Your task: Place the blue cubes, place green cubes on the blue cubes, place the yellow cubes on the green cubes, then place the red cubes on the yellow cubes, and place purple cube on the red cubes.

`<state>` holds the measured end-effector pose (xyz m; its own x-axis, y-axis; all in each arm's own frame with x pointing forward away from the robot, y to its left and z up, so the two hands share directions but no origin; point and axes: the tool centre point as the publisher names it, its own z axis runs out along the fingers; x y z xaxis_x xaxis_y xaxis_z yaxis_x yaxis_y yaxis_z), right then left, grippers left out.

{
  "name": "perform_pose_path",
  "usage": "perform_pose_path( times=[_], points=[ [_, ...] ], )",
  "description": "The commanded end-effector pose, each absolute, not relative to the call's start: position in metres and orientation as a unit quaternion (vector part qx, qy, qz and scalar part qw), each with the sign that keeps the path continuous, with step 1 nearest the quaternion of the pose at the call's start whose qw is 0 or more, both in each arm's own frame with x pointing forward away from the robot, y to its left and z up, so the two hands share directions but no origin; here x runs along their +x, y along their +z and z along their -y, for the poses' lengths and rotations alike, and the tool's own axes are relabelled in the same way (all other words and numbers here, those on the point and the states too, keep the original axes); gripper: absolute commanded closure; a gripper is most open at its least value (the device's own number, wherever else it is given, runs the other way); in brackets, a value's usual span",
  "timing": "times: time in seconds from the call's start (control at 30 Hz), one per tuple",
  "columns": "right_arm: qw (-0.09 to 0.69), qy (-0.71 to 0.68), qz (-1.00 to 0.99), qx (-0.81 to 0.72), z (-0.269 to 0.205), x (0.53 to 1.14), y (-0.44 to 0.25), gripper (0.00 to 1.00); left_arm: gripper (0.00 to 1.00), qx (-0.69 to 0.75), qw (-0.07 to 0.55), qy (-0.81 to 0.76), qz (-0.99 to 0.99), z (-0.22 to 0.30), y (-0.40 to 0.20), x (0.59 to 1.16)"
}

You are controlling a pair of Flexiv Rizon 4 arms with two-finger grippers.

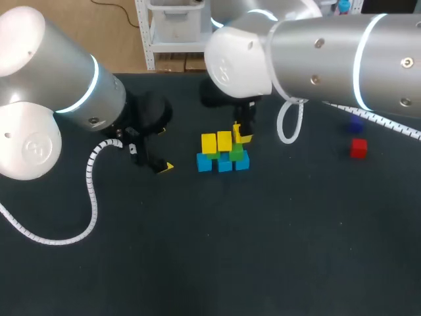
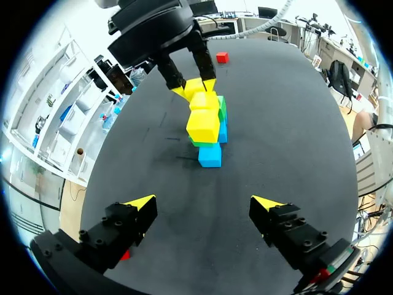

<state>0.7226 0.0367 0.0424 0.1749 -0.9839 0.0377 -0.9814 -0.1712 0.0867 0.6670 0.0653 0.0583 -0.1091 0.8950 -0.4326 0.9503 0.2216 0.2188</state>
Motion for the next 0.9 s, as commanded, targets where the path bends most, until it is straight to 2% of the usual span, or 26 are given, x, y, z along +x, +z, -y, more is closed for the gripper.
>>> perform_pose_path(
  times=[0.03, 0.9],
  points=[
    [0.041, -0.008, 0.642, 0.766, -0.0381, 0.7174, 0.0459, 1.00, 0.00, 0.623, 0.245, -0.059, -0.741, -0.0667, 0.0578, 0.6680],
    [0.049, 0.004, 0.652, 0.756, -0.0412, 0.7131, 0.0458, 1.00, 0.00, 0.623, 0.245, -0.059, -0.741, -0.0667, 0.0578, 0.6680]
  ],
)
